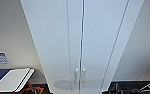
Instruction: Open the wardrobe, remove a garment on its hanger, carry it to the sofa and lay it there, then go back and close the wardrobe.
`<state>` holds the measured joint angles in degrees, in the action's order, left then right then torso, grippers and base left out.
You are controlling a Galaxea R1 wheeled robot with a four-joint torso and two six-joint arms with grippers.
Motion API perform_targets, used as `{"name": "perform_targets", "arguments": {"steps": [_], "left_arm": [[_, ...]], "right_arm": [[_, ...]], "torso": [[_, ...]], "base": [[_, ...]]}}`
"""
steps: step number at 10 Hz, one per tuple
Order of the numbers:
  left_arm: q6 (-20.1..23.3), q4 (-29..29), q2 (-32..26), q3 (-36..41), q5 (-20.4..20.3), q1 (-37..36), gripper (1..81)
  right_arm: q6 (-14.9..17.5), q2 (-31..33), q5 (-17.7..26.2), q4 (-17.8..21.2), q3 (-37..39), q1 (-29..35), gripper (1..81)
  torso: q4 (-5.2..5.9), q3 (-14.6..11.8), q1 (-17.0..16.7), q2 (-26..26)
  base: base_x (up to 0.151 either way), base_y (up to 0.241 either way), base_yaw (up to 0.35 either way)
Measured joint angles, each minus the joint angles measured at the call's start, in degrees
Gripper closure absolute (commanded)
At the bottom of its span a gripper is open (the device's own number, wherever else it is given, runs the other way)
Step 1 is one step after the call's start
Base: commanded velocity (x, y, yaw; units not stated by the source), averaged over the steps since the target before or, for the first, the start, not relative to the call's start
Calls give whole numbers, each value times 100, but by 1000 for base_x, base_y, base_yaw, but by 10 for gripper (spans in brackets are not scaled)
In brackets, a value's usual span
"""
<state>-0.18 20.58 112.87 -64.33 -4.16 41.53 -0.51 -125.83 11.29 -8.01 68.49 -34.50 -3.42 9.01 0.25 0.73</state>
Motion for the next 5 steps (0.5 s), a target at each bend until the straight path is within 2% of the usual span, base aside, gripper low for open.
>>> {"name": "perform_targets", "arguments": {"steps": [2, 5], "left_arm": [[-4, -156, 389, -69, 271, -468, 10], [-6, -324, 909, -513, 663, -791, 10]], "right_arm": [[-22, -254, 34, 2, 76, 239, 10], [-111, -661, 139, 10, 640, 569, 10]], "torso": [[0, 2, 2, -2], [0, 7, 7, -9]], "base": [[0, 0, 0], [0, 0, 0]]}}
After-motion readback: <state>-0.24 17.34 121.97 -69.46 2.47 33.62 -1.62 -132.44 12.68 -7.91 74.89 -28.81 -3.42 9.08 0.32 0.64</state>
